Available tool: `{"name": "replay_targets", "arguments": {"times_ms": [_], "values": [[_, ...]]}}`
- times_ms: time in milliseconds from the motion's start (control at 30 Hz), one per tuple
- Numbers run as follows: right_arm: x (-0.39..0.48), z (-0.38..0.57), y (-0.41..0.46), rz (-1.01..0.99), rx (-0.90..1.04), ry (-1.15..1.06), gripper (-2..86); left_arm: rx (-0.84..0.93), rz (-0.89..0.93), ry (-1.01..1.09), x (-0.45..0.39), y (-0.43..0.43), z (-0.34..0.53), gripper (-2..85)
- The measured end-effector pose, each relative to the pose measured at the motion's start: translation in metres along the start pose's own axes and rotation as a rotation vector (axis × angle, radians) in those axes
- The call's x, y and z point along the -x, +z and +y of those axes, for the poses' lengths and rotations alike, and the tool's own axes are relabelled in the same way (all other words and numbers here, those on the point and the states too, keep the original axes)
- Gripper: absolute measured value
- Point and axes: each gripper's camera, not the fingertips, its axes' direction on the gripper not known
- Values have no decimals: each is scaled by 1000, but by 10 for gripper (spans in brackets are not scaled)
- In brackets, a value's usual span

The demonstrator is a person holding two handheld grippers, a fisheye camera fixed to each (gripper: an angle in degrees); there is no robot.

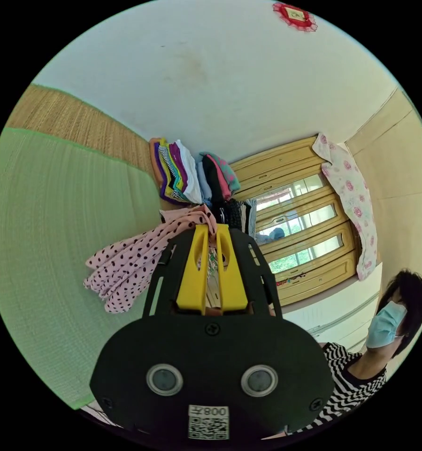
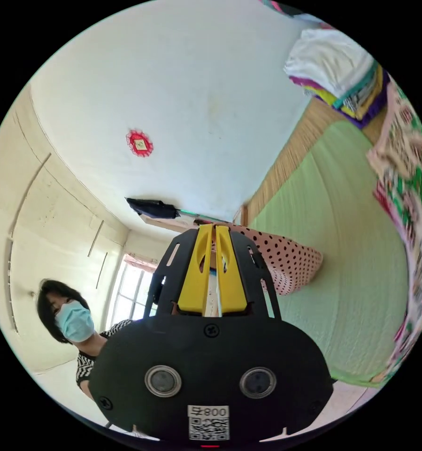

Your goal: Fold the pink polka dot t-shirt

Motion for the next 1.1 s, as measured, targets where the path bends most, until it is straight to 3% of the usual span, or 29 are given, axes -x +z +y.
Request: {"name": "replay_targets", "arguments": {"times_ms": [167,367,567,1100], "values": [[86,-80,-83,24,-111,-139,7,5,44,128,12,125,-79,29],[159,-104,-205,165,-221,-231,7,96,108,261,35,285,-107,29],[115,-50,-318,279,-345,-31,7,366,65,204,130,454,-52,30],[79,64,-419,353,-424,204,6,653,11,165,306,607,31,30]]}}
